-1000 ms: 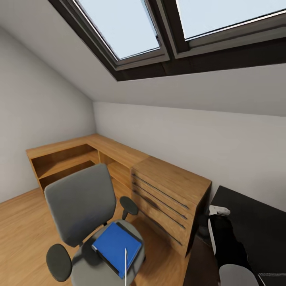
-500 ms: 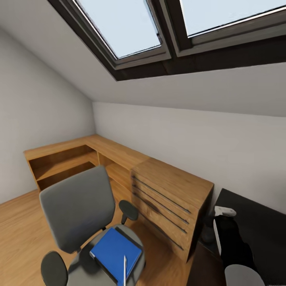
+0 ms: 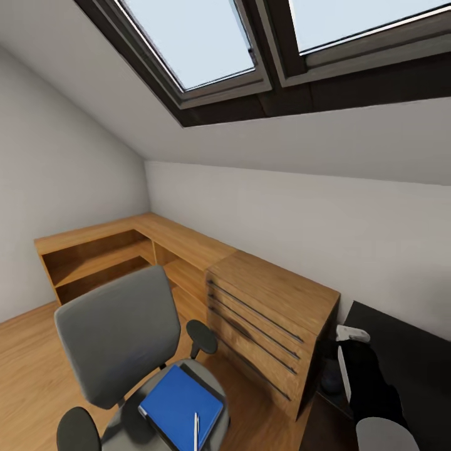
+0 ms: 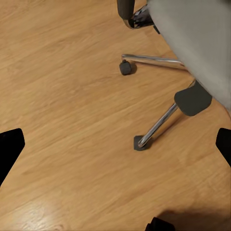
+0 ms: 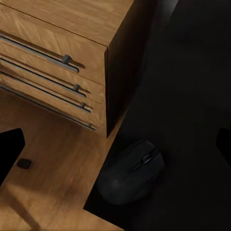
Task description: In the bedroom, organize the workspace by keeping the computer under the desk, ensuring the monitor is on the desk, placing the keyboard on the desk next to the monitor, placing the mouse on the desk next to the keyboard, moving the folder from the swivel chair onto the desk next to the mouse, stacking the notebook on top of the folder with the pen on top of the notebook, and positioning the swivel chair next to the desk.
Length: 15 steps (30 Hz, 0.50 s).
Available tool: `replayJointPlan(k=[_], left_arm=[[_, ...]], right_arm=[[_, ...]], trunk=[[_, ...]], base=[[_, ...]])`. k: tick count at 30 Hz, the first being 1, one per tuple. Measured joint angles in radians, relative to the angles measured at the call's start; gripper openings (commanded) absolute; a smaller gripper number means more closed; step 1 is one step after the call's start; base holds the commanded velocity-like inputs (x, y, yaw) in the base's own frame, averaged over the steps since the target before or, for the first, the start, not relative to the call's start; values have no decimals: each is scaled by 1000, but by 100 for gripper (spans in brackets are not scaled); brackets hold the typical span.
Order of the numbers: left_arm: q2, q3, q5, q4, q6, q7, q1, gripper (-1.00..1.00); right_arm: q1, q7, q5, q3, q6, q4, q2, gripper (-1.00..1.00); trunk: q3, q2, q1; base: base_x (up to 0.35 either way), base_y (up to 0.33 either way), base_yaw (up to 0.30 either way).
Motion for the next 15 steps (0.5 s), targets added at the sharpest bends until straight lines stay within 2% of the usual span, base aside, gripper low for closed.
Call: replayJointPlan(k=[5,8,15], left_arm=[[-28,-1,2,0,-28,1,0,100],[-45,-2,1,0,-27,2,0,100],[-84,-1,2,0,4,5,0,100]], right_arm=[[-21,-23,-25,-28,24,28,3,100],[-18,-13,-44,-43,13,34,7,100],[-19,0,-50,-30,0,32,15,100]], trunk=[[0,0,0],[0,0,0],[0,0,0]], base=[[0,0,0],[0,0,0],[0,0,0]])
